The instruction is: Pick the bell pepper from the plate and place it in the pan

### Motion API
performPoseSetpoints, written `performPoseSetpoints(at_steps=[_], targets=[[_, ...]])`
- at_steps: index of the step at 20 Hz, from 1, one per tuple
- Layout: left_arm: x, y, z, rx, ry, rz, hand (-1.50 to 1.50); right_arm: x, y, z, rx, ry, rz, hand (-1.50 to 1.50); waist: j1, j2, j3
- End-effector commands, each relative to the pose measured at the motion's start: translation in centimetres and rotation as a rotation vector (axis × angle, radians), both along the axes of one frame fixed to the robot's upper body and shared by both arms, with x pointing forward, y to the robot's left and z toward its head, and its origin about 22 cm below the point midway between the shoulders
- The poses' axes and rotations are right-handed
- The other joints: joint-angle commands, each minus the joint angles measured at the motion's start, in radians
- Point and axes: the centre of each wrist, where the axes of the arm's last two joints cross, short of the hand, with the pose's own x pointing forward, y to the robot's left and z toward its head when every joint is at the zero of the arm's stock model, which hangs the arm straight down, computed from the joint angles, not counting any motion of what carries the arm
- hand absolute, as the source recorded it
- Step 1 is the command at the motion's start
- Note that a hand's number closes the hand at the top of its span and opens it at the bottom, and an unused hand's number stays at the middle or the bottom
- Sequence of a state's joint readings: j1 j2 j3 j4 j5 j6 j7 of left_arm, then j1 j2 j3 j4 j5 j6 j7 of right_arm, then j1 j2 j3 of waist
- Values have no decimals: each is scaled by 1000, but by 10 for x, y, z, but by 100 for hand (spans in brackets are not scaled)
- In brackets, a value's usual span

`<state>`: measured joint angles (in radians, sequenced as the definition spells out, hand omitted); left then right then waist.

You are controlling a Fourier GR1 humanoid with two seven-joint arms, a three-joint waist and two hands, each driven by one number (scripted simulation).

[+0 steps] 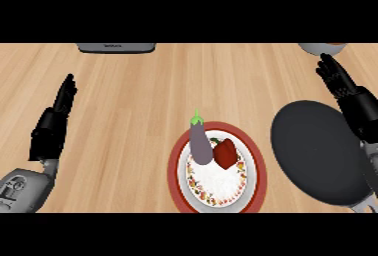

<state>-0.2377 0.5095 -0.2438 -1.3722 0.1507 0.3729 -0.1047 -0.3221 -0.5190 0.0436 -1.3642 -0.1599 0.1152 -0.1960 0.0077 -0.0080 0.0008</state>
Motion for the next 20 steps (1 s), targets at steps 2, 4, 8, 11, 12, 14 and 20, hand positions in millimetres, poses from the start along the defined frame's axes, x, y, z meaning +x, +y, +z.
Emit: performPoseSetpoints(at_steps=[2, 4, 8, 11, 12, 14, 20], targets=[[-13, -40, -15, -94, -10, -82, 0, 14, 39, 3, 110, 15, 275, 150, 14, 9, 0], [-8, -60, -3, -184, -27, -181, 0, 21, 85, 8, 195, 14, 509, 150, 50, 13, 0], [-41, -96, -33, -362, 54, -289, 0, 32, 66, -11, 81, 60, 330, 150, 25, 14, -1], [-43, -82, -37, -366, 52, -262, 0, 18, 36, -30, 142, 81, 537, -150, 3, 10, 0], [-37, -89, -27, -351, 40, -274, 0, 10, 17, -44, 139, 58, 557, -150, 2, 11, 1], [-38, -81, -17, -363, 55, -269, 0, 28, 5, -10, 3, 31, 573, -150, 3, 9, 0], [-32, -89, -25, -365, 47, -273, 0, 49, 35, 19, -214, -42, 615, -150, 2, 10, -1]])
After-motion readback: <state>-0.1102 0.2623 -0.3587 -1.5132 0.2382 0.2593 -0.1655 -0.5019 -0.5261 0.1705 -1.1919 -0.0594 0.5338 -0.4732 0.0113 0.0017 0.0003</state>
